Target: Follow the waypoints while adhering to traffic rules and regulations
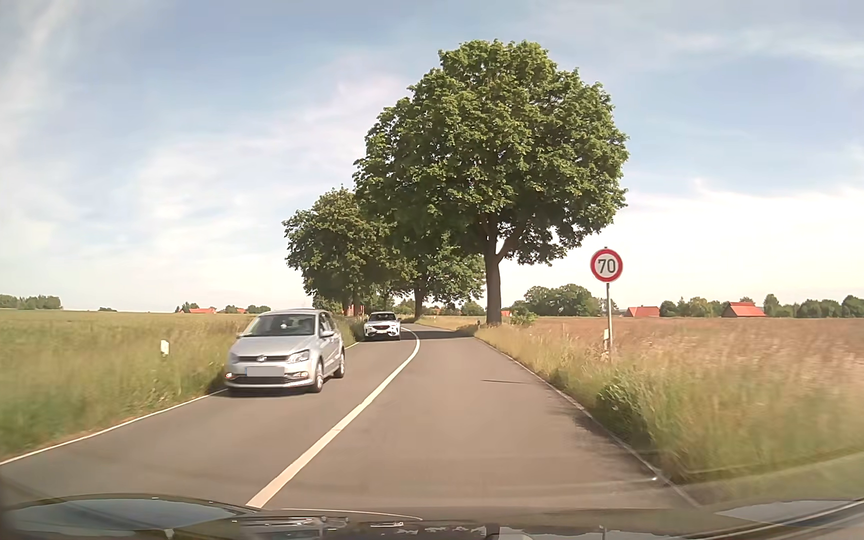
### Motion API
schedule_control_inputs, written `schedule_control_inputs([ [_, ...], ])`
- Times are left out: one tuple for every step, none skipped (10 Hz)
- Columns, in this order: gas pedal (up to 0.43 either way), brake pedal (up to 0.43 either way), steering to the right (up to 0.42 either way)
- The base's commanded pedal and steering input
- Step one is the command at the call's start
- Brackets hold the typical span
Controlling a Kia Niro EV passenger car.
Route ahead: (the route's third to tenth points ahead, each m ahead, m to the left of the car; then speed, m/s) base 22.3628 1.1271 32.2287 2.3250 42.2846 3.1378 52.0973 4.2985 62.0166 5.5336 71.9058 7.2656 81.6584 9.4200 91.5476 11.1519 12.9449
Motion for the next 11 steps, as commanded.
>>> schedule_control_inputs([
  [0.000, 0.000, -0.008],
  [0.000, 0.000, -0.008],
  [0.000, 0.000, -0.008],
  [0.000, 0.000, -0.009],
  [0.000, 0.000, -0.009],
  [0.000, 0.000, -0.011],
  [0.000, 0.000, -0.012],
  [0.138, 0.000, -0.011],
  [0.177, 0.000, -0.012],
  [0.189, 0.000, -0.012],
  [0.197, 0.000, -0.013],
])
